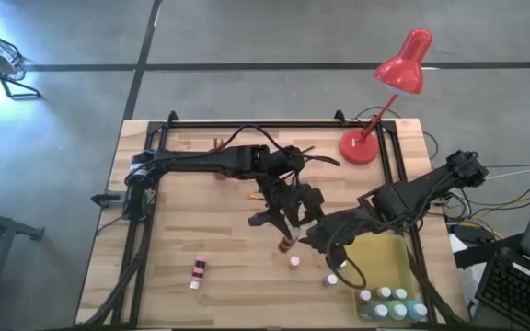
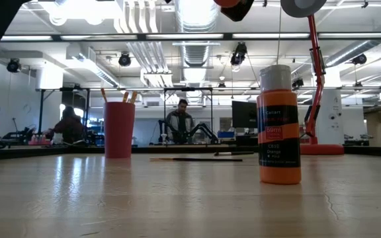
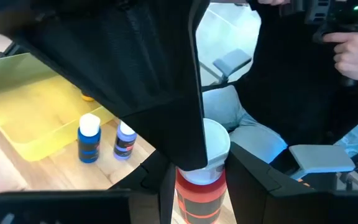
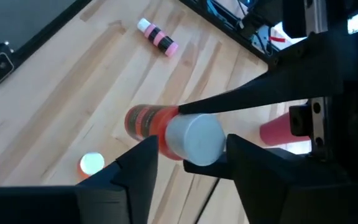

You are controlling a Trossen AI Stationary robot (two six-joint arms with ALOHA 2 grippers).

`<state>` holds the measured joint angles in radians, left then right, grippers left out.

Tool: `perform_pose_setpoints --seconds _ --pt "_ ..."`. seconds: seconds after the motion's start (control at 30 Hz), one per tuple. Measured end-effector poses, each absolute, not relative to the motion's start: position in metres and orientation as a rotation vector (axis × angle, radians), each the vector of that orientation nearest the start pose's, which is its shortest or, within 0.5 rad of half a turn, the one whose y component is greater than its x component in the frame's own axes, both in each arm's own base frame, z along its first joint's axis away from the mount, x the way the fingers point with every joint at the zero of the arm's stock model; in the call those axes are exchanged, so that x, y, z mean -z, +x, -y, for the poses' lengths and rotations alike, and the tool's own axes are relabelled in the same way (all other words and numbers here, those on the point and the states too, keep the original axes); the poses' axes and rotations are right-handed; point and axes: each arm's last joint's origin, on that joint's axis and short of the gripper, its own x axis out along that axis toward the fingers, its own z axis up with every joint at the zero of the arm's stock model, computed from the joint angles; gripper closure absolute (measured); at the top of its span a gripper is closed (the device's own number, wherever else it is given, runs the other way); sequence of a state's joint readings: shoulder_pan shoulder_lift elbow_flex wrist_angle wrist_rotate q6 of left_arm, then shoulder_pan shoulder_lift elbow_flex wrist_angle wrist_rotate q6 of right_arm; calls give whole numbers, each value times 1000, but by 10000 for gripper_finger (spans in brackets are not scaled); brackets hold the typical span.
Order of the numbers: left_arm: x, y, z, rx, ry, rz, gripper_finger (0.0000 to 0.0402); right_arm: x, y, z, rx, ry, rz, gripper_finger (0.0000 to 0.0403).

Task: Pick & Place Paint Supplies
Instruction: Put the red paint bottle into the yellow bin

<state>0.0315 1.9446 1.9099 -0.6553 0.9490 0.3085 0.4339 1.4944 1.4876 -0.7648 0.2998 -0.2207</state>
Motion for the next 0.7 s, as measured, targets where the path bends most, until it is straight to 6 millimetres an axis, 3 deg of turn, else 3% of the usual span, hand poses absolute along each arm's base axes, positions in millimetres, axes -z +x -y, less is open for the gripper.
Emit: perform_pose_setpoints --seconds 0.23,0.7 --pt "-347 429 10 973 -62 -482 287 -359 287 -124 -225 -492 -715 191" --pt "-346 429 10 937 -46 -499 287 -359 289 -121 -238 -511 -715 208"
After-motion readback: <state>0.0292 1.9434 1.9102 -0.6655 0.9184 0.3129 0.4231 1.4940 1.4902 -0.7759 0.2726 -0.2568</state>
